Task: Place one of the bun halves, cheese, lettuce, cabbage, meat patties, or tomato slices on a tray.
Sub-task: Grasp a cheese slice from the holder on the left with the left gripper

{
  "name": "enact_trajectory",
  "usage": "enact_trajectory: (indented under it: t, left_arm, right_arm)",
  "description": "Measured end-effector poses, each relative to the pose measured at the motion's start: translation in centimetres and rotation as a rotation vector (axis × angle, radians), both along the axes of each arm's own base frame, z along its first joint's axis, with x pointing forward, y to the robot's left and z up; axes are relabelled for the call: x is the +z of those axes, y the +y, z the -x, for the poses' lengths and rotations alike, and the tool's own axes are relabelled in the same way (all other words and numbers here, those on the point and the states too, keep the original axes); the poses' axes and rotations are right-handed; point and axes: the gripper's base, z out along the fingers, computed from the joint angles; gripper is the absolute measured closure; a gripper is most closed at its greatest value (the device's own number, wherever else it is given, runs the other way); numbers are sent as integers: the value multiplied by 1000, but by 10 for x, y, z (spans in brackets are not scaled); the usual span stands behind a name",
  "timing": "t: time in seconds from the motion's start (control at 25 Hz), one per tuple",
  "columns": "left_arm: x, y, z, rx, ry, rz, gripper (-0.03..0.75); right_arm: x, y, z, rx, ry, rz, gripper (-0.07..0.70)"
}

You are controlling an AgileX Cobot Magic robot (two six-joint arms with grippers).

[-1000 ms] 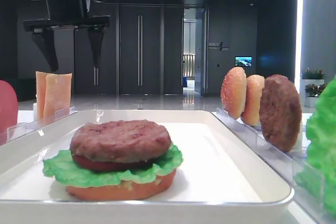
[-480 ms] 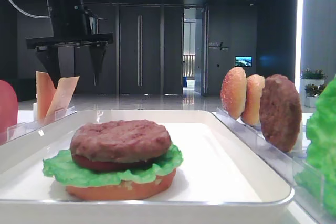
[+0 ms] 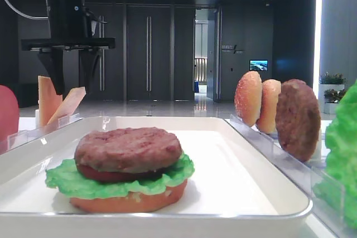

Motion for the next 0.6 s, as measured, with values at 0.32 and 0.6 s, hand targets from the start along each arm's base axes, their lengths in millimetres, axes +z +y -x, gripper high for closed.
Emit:
enact_trajectory:
  t: [0.32,0.6]
  left_arm:
    - [0,0,0,-9,0,-2,322]
    - [0,0,0,-14,5,-5,322]
  right_arm:
    - [0,0,0,0,0,0,155]
    - [0,0,0,0,0,0,155]
